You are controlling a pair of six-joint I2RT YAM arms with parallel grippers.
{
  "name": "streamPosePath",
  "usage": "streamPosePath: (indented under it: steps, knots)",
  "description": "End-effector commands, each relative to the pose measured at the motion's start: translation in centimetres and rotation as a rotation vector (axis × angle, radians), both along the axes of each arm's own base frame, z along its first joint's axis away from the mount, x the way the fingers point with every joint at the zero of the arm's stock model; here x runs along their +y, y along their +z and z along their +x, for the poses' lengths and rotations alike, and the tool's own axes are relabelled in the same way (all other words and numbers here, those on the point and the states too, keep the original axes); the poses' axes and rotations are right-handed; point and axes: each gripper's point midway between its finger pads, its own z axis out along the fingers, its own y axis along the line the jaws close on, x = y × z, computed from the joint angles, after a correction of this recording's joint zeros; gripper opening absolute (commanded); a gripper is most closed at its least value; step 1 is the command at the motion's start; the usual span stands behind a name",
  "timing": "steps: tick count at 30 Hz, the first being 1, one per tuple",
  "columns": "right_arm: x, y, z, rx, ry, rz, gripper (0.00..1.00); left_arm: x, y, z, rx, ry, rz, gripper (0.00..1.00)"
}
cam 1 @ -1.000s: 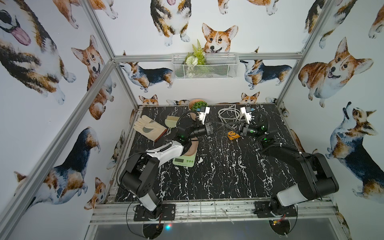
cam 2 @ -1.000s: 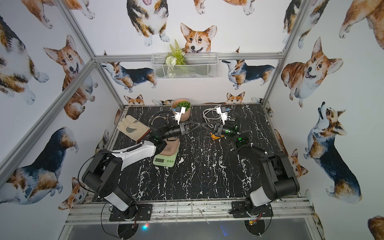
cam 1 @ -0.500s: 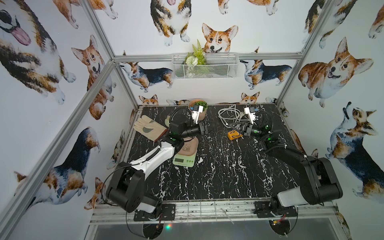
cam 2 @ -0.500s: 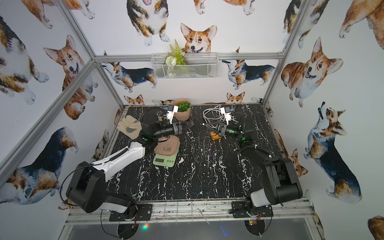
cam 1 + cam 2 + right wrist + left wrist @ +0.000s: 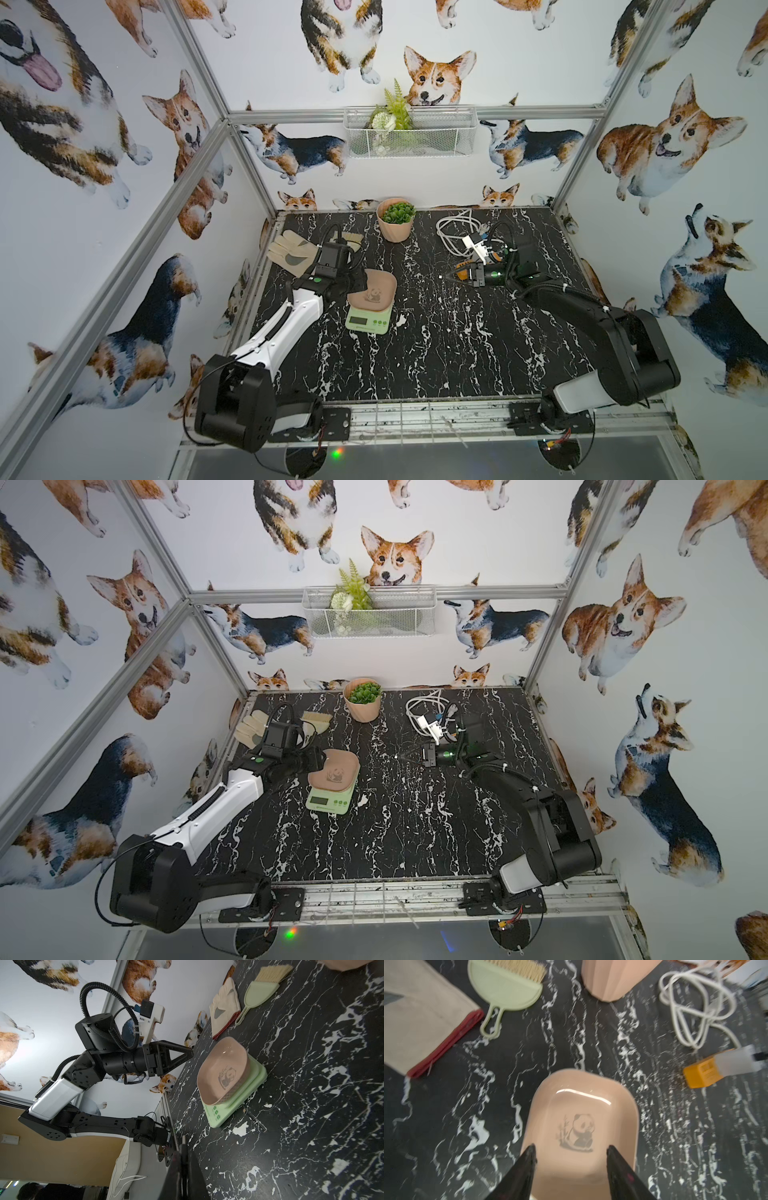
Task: Charge the electronic scale
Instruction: Pick up the electronic scale at the center of the board.
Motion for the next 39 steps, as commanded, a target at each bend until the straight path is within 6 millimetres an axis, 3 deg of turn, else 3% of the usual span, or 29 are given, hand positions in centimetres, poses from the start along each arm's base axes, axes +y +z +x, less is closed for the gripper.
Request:
streamPosePath:
  steps: [1,3,4,9,10,16,23,27,34,39]
  knots:
    - [1.0,-1.8,-0.8,0.033,0.054,-0.043,0.0,3.1,-2.6,-1.5,0.063,0.053,0.136,0.57]
    - [1.4,-2.3,-0.7,0.046,0.06,-0.036,0.0,3.1,-3.2,-1.4,0.073,0.045,0.143,0.57]
    - [1.6,-2.5,-0.7,0.054,0.066,-0.033,0.0,3.4,-4.8,-2.2,0.11,0.034,0.156,0.57]
    - [2.4,-3.4,-1.2,0.081,0.098,-0.031,0.0,2.5,-5.9,-1.5,0.135,-0.036,0.143,0.51]
    - [2.5,-3.5,-1.3,0.084,0.102,-0.031,0.0,2.1,-5.0,-0.4,0.112,-0.046,0.135,0.5]
    - [2.6,-3.8,-1.5,0.089,0.109,-0.029,0.0,1.5,-5.7,1.1,0.138,-0.104,0.15,0.42]
    - [2.6,-4.0,-1.6,0.095,0.118,-0.024,0.0,0.9,-6.8,1.7,0.194,-0.163,0.166,0.3]
    - [2.6,-4.2,-1.6,0.098,0.118,-0.025,0.0,0.6,-7.2,1.7,0.21,-0.181,0.158,0.18]
    - [2.6,-4.3,-1.3,0.102,0.096,-0.027,0.0,-0.8,-6.2,1.7,0.171,-0.201,0.071,0.01]
    - [2.7,-4.1,-1.1,0.104,0.085,-0.008,0.0,-3.2,-3.1,2.0,0.087,-0.222,-0.097,0.0]
